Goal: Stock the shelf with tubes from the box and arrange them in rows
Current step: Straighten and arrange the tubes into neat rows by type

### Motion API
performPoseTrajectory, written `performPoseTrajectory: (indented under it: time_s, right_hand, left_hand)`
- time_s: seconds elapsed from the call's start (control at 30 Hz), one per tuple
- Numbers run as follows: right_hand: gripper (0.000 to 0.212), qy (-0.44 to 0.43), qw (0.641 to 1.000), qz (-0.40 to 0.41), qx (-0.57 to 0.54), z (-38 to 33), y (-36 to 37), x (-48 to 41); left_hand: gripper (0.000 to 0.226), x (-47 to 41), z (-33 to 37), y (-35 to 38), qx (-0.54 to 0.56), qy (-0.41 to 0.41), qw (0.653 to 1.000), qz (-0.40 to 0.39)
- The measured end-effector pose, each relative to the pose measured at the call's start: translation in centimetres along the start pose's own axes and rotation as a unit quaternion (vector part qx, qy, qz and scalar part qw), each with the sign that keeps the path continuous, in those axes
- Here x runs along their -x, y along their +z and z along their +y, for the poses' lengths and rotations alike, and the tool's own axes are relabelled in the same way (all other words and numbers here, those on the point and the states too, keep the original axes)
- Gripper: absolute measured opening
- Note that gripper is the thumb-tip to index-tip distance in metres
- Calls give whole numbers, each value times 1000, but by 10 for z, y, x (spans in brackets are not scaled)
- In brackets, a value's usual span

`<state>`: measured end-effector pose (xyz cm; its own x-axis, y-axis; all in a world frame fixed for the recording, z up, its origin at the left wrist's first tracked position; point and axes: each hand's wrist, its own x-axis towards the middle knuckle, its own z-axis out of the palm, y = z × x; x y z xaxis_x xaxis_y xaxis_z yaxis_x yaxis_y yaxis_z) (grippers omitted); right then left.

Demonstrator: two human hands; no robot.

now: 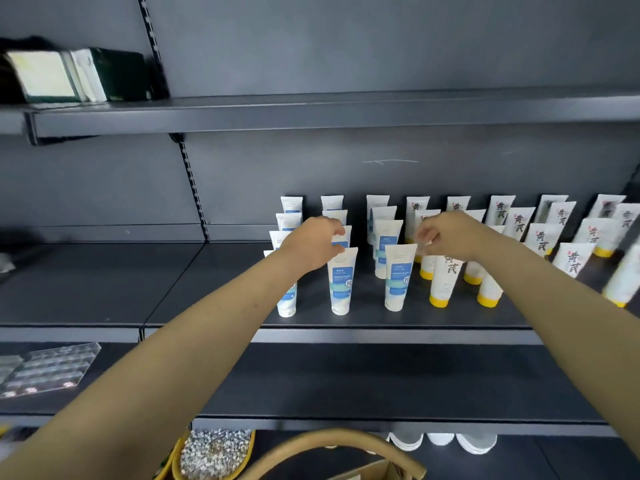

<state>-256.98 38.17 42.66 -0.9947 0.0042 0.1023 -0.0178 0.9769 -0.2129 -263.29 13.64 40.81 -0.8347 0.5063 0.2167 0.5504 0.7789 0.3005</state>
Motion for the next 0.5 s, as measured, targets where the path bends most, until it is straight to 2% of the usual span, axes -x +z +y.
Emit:
performPoseTrajectory:
  time_s: [0.13, 0.33, 0.5]
  right_hand:
    - [31, 39, 999, -7, 5, -6, -20, 44]
    - [35, 86, 996, 6, -6, -5, -43, 110]
    - [35, 126, 991, 22, -26, 26, -53, 153]
  left_hand:
    - [37, 24, 14, -13, 28, 30, 999, 21]
    - [35, 60, 48, -18, 59, 86, 995, -3]
    - [37, 65, 82, -16, 46, 118, 992, -25]
